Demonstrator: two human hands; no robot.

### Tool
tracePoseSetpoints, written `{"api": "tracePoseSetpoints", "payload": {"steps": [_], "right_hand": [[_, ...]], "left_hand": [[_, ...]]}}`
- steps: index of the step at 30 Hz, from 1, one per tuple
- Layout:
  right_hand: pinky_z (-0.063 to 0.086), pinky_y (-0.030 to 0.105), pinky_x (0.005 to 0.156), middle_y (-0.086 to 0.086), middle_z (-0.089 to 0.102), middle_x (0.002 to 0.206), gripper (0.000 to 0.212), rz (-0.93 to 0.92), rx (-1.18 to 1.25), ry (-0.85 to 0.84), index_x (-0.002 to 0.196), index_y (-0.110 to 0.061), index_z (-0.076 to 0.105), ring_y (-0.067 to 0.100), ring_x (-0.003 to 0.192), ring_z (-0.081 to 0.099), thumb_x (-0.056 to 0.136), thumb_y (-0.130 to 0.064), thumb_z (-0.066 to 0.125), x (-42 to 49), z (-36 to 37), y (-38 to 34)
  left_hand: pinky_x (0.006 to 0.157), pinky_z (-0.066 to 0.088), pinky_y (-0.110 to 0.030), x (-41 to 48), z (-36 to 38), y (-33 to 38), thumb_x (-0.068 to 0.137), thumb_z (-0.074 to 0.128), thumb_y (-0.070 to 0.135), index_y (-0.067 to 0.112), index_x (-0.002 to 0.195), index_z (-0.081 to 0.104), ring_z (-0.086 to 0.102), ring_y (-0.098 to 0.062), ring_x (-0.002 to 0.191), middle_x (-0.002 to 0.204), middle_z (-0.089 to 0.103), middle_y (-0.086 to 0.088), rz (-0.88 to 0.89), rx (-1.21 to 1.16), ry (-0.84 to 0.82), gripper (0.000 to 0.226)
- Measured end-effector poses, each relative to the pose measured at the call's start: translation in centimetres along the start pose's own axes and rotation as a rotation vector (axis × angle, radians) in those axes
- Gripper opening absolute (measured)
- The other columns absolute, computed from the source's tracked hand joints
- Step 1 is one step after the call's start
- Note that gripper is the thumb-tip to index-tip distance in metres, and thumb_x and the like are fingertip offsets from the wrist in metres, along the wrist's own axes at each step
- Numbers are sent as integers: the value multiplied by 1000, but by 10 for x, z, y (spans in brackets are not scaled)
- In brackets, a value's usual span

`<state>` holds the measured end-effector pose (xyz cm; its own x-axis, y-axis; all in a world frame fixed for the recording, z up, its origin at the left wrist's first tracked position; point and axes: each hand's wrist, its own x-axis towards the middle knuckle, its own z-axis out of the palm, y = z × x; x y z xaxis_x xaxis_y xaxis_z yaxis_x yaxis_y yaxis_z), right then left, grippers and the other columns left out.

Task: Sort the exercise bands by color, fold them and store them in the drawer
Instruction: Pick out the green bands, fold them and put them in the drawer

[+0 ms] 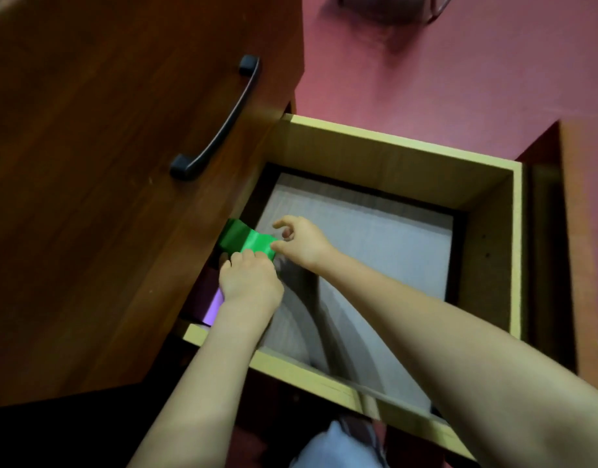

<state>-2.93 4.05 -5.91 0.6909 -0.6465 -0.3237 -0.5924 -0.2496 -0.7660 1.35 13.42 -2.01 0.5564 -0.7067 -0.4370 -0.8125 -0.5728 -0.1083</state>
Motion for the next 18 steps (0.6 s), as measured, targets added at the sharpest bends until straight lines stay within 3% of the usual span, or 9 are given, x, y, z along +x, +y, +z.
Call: {"api": "tracePoseSetpoints", "payload": {"steps": [2,5,9,11,14,16,18], "right_hand": [[41,28,86,15,56,116,35,29,37,4,119,-8,55,25,100,54,84,-10,57,-21,-17,7],[38,24,75,7,53,98,30,54,180,33,112,-5,58,15,83,49,83,-1,53,-60,-44,13],[44,23,72,1,57,93,28,-1,261,294,110,-11,59,13,80,53,84,-2,52,-142,-100,22],[48,28,75,-4,60,87,22,-56,290,372,98,-20,60,12,78,56,85,-4,52,-183,-127,29],[53,31,71,0,61,78,32,-14,372,476,81,-28,59,14,67,60,84,3,49,-250,-158,52],[53,21,63,9,59,79,31,82,460,532,81,-19,59,4,53,59,85,9,46,-287,-168,70],[50,12,56,13,58,81,27,191,466,572,81,-14,58,0,44,56,85,10,46,-332,-173,91]], "left_hand": [[104,30,-34,-7,-15,10,91,43,27,5,127,42,40,-32,126,135,45,-16,14,-39,11,43],[100,36,-37,-22,-39,38,90,47,25,9,128,46,45,-32,124,133,50,-15,68,-342,39,41],[94,42,-33,-61,-63,97,89,48,15,13,123,52,54,-26,112,122,59,-9,255,-800,85,34],[84,41,-26,-85,-70,122,90,48,13,13,118,56,54,-17,102,111,59,-3,351,-1033,37,30],[77,42,-20,-124,-74,162,89,49,11,13,110,60,55,-10,90,98,59,1,491,-1216,-85,24],[64,45,-12,-147,-71,183,89,50,9,11,109,60,55,-8,75,88,59,1,529,-1275,-177,22],[61,42,-15,-171,-68,206,89,49,7,10,106,59,52,-6,67,81,58,2,537,-1286,-286,20]]}}
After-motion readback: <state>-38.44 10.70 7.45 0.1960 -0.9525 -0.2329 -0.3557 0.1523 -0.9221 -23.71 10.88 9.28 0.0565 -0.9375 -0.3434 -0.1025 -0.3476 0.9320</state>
